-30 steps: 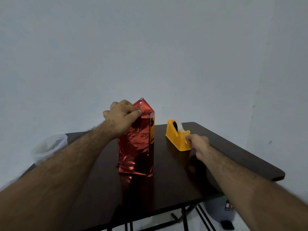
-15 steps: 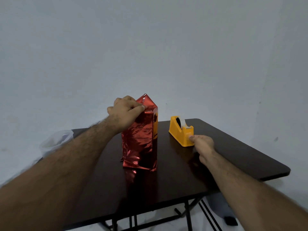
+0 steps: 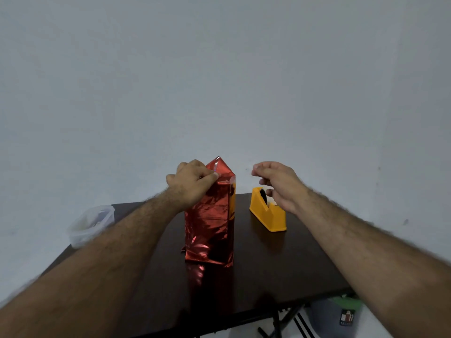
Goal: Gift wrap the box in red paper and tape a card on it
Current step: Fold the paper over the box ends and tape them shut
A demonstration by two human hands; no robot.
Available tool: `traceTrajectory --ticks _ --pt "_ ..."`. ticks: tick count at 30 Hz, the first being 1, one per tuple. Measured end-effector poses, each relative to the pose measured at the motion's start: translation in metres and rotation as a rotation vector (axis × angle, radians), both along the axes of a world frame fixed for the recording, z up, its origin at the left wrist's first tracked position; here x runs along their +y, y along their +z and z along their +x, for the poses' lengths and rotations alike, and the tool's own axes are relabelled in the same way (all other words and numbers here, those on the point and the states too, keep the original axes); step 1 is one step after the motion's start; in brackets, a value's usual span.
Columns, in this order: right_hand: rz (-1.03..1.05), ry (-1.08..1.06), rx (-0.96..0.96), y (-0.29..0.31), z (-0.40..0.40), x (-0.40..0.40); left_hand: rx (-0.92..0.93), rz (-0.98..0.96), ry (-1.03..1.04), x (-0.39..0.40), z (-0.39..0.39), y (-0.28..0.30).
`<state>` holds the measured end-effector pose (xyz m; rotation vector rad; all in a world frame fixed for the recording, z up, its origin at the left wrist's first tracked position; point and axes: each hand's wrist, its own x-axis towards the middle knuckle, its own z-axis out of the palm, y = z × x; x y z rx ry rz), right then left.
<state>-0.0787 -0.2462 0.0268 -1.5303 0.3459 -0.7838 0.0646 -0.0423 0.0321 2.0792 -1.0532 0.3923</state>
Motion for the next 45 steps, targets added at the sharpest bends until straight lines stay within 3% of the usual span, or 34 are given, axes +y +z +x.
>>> traceTrajectory --ticks 8,25,35,45 --pt "-0.230 -0.056 0.183 0.047 0.012 0.038 -0.002 0.095 -0.059 0.007 0.008 0.003" --pt "-0.306 -0.184 0.570 0.071 0.020 0.080 -0.019 0.096 -0.053 0.005 0.009 0.002" --pt "-0.631 -0.084 0.901 0.093 0.026 0.092 -0.053 0.114 -0.039 0.004 0.006 0.002" --pt "-0.713 -0.082 1.157 0.099 0.029 0.065 -0.049 0.135 -0.038 0.007 0.008 0.003"
